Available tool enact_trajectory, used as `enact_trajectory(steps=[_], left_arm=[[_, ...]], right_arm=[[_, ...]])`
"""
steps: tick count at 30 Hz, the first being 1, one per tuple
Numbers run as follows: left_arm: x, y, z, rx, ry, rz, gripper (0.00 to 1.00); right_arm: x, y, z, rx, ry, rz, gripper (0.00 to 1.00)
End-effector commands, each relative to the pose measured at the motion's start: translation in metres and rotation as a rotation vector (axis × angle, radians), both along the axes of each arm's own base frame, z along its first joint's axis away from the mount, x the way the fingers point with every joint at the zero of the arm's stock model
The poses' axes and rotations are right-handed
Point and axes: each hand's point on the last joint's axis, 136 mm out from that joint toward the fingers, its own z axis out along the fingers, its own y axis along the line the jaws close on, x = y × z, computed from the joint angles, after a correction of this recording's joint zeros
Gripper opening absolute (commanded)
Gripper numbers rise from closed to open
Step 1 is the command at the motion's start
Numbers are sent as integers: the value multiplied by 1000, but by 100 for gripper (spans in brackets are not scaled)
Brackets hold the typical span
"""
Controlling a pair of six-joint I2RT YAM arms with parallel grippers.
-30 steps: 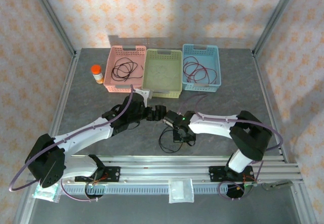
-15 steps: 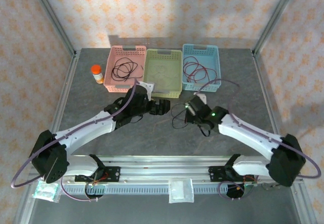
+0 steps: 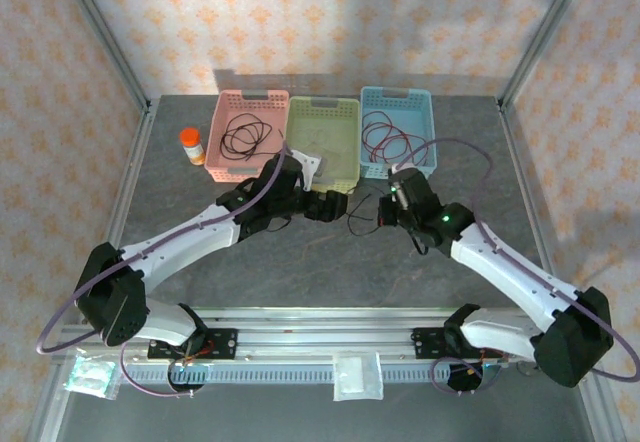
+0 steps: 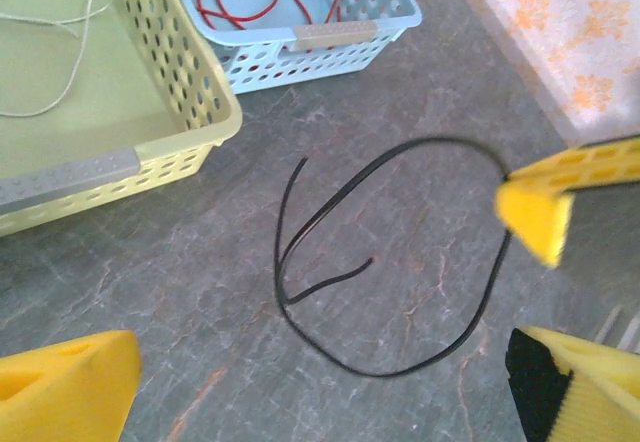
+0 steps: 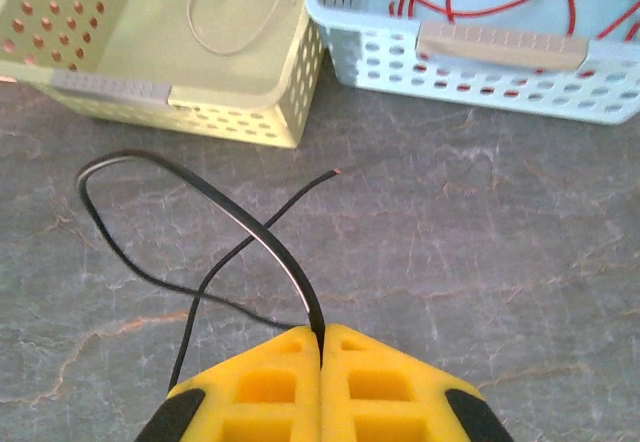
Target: Untangle the cables
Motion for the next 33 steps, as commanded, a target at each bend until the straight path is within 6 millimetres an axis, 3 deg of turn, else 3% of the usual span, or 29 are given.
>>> enact_trajectory(steps=[1, 12, 18, 24, 33], left_arm=[[3, -1, -2, 42, -10, -8, 95], [21, -18, 10, 7, -45, -20, 85], [33, -14, 10, 32, -74, 32, 55], [45, -5, 17, 66, -113, 97, 36], [55, 6, 57, 69, -174, 164, 2]], right_arm=[[5, 6, 32, 55, -59, 73, 0], [-2, 28, 62, 182, -35, 220, 0], [-2, 25, 66, 173, -51, 210, 0], [-2, 22, 66, 163, -59, 200, 0], [13, 10, 72, 158, -132, 102, 0]])
